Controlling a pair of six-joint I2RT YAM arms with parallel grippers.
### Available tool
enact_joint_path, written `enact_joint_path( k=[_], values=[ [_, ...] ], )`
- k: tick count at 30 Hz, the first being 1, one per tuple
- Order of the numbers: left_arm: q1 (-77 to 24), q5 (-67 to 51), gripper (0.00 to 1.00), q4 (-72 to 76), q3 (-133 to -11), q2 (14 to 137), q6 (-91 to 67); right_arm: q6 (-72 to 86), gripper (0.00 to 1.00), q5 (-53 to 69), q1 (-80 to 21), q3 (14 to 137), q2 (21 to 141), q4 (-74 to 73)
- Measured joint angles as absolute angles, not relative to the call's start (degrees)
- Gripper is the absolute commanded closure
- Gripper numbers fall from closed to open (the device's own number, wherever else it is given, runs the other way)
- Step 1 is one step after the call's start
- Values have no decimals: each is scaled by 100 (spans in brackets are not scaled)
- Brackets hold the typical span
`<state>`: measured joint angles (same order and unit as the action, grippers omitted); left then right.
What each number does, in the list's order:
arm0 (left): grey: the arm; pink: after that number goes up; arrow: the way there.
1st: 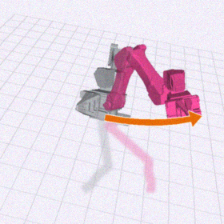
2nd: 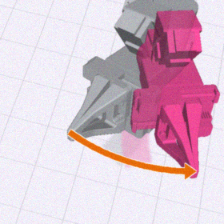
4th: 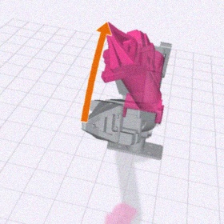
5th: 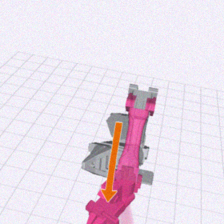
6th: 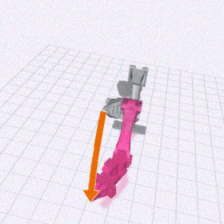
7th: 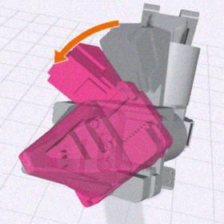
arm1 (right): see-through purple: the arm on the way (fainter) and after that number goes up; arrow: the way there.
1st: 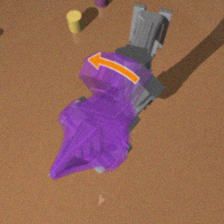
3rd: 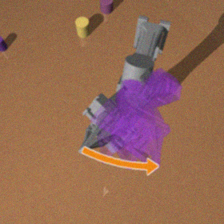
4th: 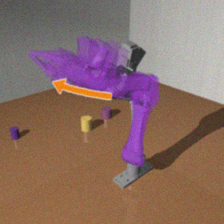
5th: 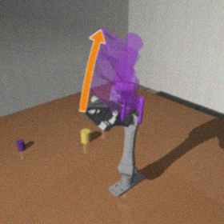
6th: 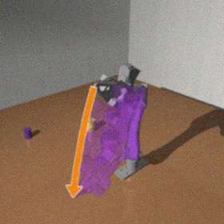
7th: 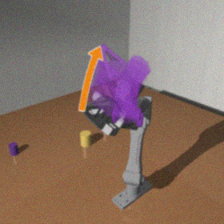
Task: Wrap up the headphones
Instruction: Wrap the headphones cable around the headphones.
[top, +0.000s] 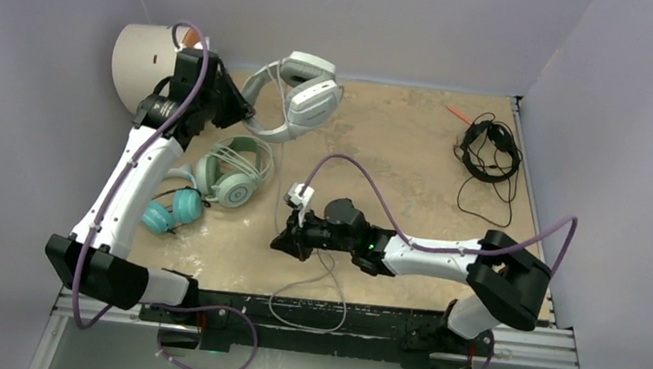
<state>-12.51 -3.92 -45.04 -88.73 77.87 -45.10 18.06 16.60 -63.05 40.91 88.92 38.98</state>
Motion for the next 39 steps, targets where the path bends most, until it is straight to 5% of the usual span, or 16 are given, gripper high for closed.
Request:
enact_joint_path(
  k=[11, 29, 39],
  values=[
    [-1238, 2008, 100, -4095, -7048, 7402, -4176, 1179, 100, 1546, -6711, 5708, 8005, 969],
    [-1778, 1468, 100, -3540, -6611, 7437, -2213, 580, 100, 631, -6309, 7500, 7546, -2309],
    [-2801, 1678, 100, -3454, -6477, 7470, -1402, -130, 88, -447, -5540, 8401, 7850, -3347]
  ],
)
